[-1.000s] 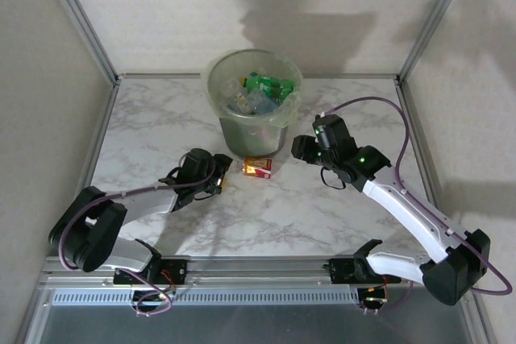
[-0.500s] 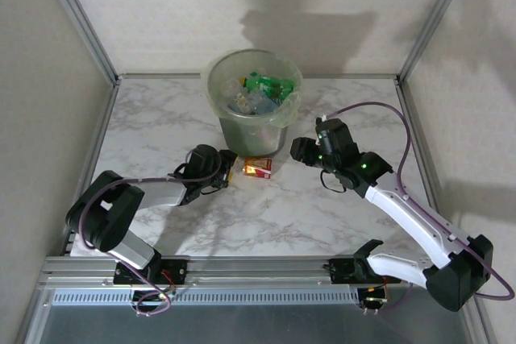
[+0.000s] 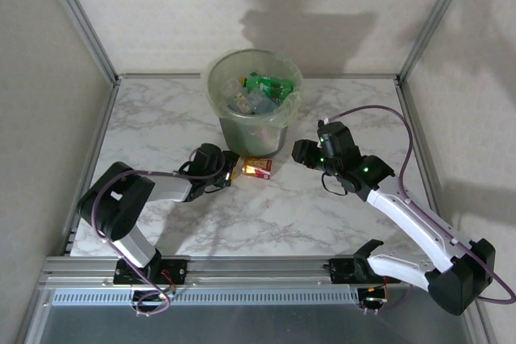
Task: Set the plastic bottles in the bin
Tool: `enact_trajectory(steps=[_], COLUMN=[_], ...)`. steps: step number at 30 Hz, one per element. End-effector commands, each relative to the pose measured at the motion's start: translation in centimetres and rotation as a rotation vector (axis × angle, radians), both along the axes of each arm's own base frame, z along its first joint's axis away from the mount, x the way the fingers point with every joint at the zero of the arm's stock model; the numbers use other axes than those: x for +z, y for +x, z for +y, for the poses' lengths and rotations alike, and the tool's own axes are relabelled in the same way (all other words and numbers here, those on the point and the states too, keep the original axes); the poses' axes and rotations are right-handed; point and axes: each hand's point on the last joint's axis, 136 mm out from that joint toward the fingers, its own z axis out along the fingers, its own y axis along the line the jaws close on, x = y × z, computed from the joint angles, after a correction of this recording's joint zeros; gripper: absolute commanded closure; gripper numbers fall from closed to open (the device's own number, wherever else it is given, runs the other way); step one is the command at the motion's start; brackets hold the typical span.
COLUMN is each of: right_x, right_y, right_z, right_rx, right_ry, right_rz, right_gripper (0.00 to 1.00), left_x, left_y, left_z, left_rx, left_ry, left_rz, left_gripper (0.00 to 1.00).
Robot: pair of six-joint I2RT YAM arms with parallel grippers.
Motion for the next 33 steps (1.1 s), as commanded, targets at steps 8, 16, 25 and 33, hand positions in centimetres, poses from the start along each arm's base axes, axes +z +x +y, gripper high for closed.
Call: enact_trajectory(steps=[8,16,25,33], right_x=[0.4,1.1,1.4,3.2], right_y=[-0.1,-0.3,-0.4,0.0], right_z=[-0.5,-0.9,-1.3,-1.9], right_rx=[-0.018,-0.028,-0.037,-0.068], right_ry=[0.017,0.017,0.015,0.003], right_rz=[-0.019,-0.036,-0.045,-0.086], right_gripper=[0.48,0.49,0.49,0.5], left_x=[0.7,0.0,0.2,2.1], left_y=[0.9,0.7,0.6,-2.7], left_z=[-0.9,-0.8,-1.0,0.6], left_rx=[-0.008,-0.015,-0.033,-0.162], left_ry=[-0.008,0.006,0.018,0.187], left_rz=[-0.02,-0.002,-0.001,-0.01], left_gripper=[0.53,0.59,0.67,0.68])
